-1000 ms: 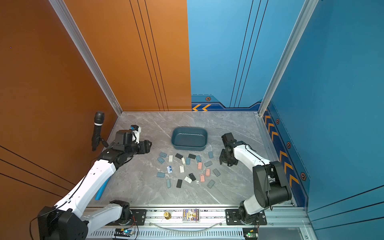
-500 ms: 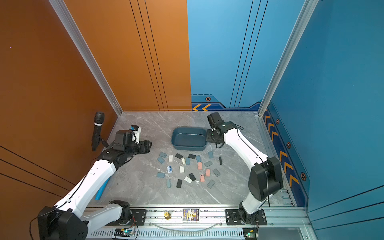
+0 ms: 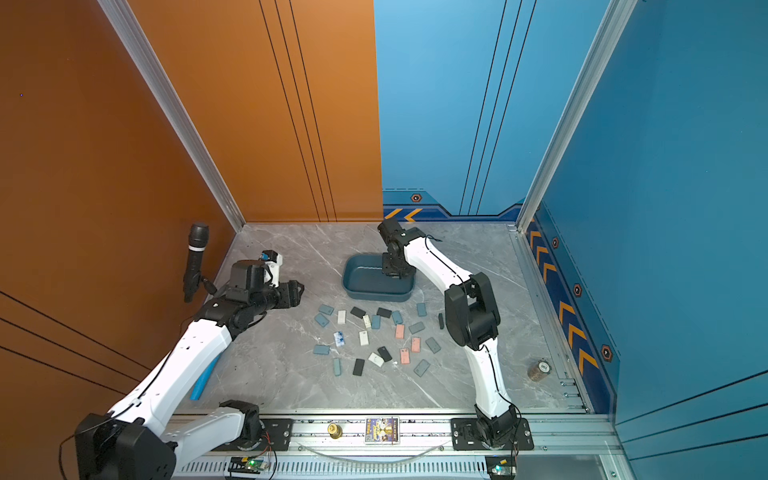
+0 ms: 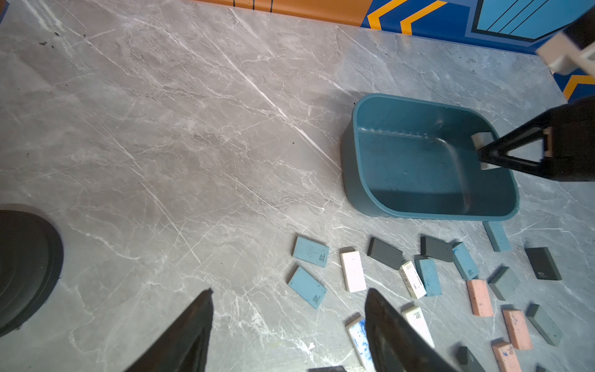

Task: Put the eraser in the storage box
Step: Place the eraser in the storage box.

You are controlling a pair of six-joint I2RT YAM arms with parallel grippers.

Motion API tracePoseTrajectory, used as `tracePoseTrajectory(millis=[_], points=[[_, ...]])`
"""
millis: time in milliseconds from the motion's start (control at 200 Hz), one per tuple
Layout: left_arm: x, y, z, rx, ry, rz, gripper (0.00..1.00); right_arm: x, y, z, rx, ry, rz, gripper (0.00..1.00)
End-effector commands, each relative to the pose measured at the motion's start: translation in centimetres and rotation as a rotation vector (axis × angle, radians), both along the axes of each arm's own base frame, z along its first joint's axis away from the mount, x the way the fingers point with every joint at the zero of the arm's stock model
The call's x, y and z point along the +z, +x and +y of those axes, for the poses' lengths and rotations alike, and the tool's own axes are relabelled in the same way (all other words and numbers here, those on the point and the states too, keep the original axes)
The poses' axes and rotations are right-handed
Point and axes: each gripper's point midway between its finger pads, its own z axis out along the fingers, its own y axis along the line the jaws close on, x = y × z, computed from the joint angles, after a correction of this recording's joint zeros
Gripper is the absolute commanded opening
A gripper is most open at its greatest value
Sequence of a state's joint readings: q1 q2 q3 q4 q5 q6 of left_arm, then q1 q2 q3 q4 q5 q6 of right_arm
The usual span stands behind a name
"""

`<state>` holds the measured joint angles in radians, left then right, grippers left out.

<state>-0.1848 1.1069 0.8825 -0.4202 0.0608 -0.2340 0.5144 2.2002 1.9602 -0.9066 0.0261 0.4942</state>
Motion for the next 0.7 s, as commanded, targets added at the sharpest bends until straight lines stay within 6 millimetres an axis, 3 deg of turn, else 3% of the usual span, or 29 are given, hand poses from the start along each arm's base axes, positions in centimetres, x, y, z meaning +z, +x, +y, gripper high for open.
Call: tracePoseTrajectory(millis=[0, 300, 696], points=[[0.4, -0.4, -0.4, -0.01, -0.018, 0.005, 0.75, -0.8, -0.1, -0.5, -0.011, -0.032, 0.043, 0.23], [-0.1, -0.2, -0.6, -0.012, -0.027, 0.026, 0.75, -3.2, 2.6, -1.6, -0.065, -0.064, 0.052, 0.24], [-0.4, -0.1, -0.7, -0.014, -0.03, 0.036, 0.75, -4.7, 3.4, -2.5, -0.101, -0.087, 0.071, 0.3]])
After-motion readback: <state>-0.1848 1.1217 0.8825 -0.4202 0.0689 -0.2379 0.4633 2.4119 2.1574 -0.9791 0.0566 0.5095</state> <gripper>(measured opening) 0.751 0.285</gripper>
